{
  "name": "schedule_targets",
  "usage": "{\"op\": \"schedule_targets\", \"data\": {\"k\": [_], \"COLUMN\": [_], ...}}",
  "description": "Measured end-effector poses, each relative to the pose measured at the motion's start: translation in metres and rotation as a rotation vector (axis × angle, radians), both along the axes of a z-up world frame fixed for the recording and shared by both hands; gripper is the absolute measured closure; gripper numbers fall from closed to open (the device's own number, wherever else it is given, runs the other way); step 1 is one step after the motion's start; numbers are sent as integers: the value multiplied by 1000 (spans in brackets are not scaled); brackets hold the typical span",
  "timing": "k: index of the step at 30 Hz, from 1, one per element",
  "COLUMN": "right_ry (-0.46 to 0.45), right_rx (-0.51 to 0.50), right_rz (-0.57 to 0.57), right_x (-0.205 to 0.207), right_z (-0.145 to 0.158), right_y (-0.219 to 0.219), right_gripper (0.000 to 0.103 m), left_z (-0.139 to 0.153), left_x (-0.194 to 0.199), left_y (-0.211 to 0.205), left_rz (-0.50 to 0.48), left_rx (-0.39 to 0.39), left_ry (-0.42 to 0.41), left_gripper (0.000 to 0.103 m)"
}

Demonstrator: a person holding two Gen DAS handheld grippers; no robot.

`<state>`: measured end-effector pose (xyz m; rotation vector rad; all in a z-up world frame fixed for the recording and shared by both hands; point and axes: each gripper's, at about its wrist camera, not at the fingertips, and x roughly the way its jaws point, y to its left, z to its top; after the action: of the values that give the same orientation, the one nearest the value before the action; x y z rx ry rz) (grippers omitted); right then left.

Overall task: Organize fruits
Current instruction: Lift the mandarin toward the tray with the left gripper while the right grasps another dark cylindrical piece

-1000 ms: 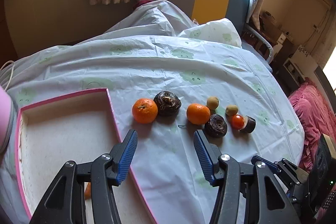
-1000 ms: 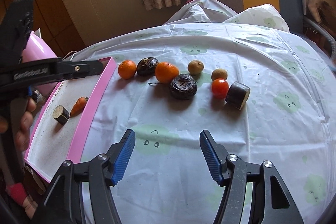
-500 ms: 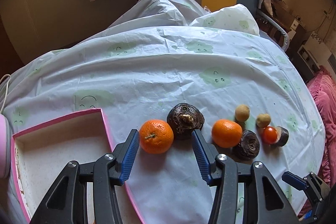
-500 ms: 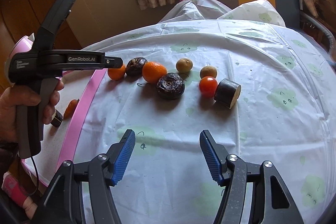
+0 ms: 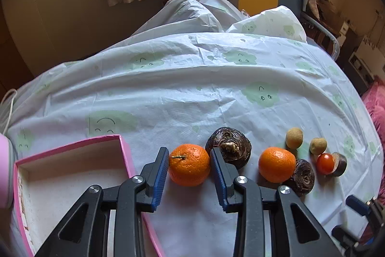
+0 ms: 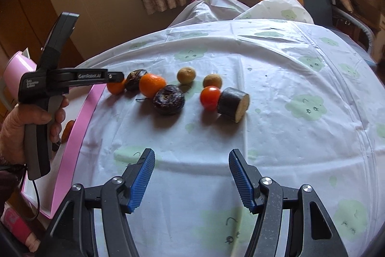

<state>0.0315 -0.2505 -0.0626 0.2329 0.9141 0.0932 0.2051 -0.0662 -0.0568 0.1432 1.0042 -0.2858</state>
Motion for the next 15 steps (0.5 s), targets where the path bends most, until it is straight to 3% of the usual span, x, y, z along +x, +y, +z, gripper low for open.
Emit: {"op": "schedule_targets", "data": {"k": [4, 15], "right_ry": [3, -15], "right_rx": [2, 21], "right_rz": [-29, -89], "right_x": [-1, 14], "right_z": [0, 5], "right_y": [-9, -31], "right_gripper": [38, 38], "left_z": [-3, 1], "left_x": [3, -20], "left_y": [-4, 6], "left_rz": [27, 33], "left_rx": [33, -51], "left_ry": [-5, 21], "left_gripper": [64, 66]}}
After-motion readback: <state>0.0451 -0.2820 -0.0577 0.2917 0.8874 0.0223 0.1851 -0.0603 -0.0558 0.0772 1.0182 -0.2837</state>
